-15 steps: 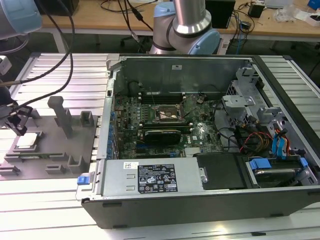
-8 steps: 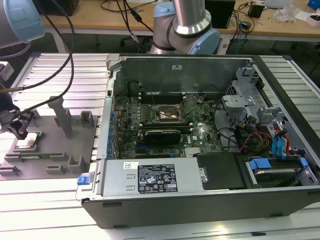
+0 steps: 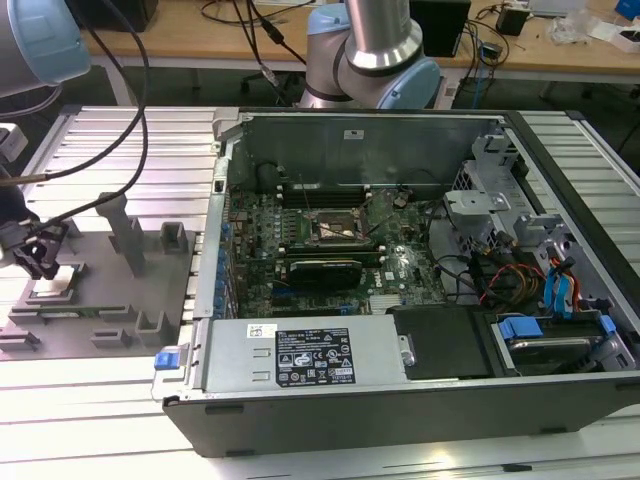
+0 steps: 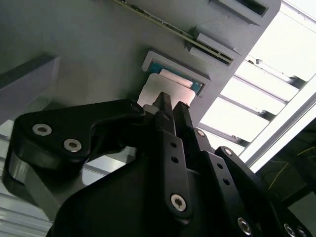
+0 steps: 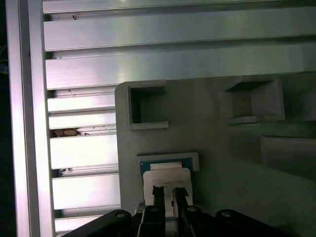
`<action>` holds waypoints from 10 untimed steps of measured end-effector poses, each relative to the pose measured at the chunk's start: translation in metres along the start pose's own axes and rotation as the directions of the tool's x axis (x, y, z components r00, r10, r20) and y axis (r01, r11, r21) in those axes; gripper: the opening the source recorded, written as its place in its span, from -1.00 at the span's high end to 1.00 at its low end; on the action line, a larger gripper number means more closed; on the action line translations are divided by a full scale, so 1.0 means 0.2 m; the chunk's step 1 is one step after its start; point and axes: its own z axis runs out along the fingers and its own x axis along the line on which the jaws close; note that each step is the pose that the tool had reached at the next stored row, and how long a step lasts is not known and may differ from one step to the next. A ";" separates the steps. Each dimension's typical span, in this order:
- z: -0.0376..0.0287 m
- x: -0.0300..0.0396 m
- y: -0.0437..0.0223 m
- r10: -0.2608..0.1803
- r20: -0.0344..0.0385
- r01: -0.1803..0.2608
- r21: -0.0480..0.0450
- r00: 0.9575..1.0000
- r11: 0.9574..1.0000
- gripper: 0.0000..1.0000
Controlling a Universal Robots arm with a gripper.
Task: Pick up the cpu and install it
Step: 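Pick up the cpu and move it towards the insertion slot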
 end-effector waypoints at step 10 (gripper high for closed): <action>0.001 0.000 0.000 0.000 0.000 0.000 0.000 1.000 1.000 -0.20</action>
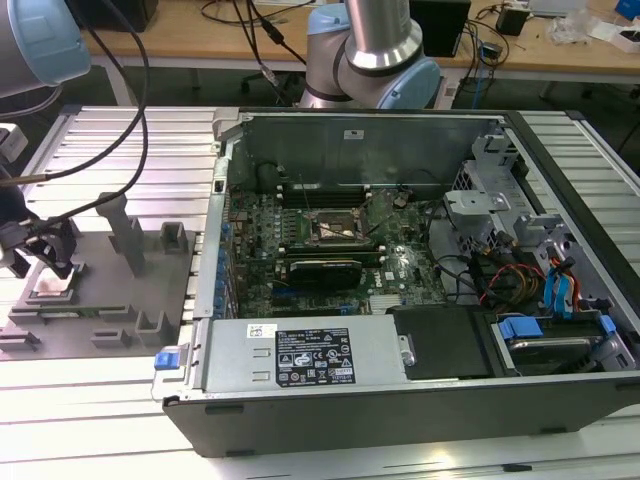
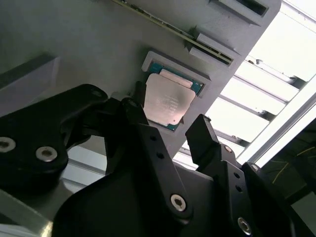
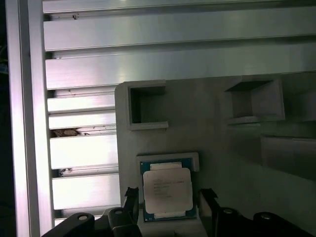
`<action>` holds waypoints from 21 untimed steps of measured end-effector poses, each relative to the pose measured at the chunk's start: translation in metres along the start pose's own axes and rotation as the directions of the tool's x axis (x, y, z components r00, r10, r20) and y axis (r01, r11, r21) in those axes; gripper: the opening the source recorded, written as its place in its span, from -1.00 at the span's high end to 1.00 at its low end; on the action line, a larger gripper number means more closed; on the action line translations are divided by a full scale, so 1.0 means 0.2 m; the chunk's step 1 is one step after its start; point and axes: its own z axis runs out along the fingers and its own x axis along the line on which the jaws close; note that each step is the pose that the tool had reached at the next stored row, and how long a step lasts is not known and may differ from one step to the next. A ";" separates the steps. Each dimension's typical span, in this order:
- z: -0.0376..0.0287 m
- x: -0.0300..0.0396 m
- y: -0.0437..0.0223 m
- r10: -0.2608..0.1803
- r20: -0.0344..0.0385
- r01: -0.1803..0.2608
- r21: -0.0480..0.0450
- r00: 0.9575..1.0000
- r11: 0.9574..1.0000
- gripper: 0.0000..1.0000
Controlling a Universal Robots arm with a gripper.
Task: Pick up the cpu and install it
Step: 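Pick up the cpu and move it towards the insertion slot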
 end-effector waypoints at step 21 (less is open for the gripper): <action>0.088 -0.006 0.015 -0.066 -0.002 0.066 -0.002 0.998 0.998 -0.20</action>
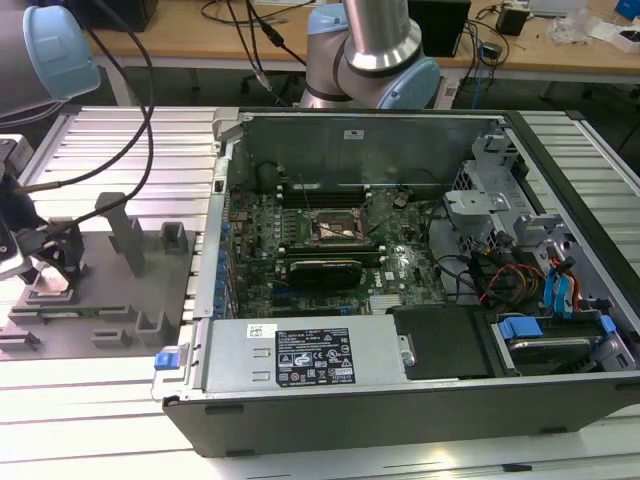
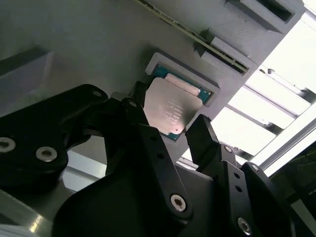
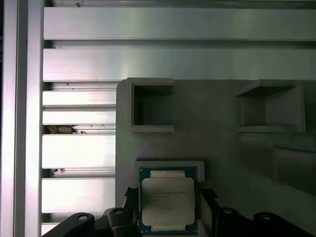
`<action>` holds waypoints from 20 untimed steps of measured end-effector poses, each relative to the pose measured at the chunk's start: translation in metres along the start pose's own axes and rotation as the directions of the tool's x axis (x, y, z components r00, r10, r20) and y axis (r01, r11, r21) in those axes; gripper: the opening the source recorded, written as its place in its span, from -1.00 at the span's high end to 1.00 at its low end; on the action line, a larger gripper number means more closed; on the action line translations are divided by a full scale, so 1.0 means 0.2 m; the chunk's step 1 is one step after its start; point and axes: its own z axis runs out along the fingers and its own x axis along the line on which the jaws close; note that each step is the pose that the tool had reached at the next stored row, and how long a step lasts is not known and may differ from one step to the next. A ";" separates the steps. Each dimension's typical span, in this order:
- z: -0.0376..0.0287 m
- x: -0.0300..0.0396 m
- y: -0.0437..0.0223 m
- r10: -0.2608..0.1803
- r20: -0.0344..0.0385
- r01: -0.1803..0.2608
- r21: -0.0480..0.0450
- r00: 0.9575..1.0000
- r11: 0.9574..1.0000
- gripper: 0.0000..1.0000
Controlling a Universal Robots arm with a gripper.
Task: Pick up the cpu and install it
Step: 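Pick up the cpu and move it towards the insertion slot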
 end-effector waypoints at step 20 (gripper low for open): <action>0.037 0.001 0.001 0.000 0.000 0.000 0.000 1.000 1.000 -0.20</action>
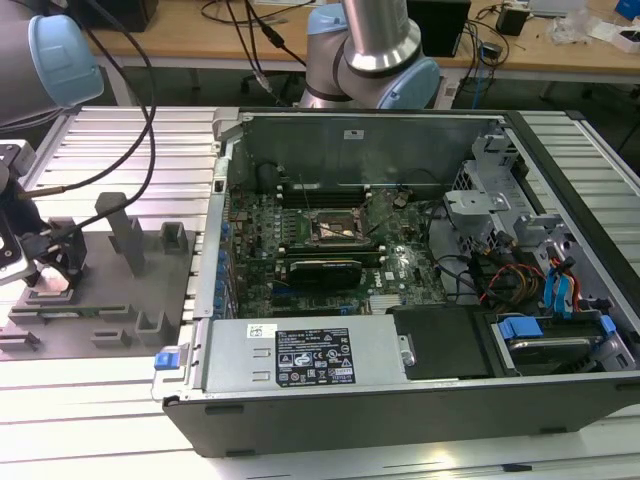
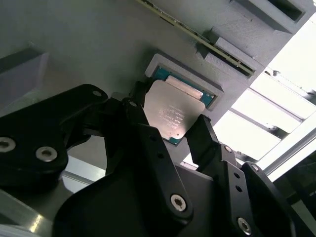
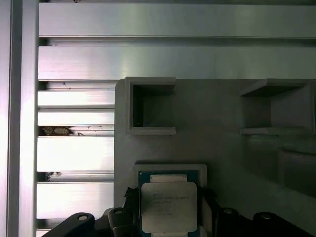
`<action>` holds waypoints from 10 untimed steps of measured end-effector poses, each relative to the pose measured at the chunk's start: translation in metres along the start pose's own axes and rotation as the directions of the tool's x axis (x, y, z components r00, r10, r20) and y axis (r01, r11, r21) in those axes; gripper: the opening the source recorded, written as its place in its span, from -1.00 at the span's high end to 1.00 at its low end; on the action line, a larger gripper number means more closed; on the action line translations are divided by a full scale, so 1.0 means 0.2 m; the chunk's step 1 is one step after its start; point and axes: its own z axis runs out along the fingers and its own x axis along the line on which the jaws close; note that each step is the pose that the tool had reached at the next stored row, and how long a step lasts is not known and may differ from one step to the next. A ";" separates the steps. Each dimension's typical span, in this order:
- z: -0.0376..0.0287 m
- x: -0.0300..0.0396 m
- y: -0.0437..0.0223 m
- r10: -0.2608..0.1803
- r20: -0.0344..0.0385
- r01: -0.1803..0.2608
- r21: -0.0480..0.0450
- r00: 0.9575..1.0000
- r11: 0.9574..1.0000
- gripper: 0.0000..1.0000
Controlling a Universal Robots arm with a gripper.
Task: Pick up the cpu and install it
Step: 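Pick up the cpu and move it towards the insertion slot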
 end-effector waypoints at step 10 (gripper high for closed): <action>0.008 0.000 0.000 0.000 0.000 0.000 0.000 1.000 1.000 -0.09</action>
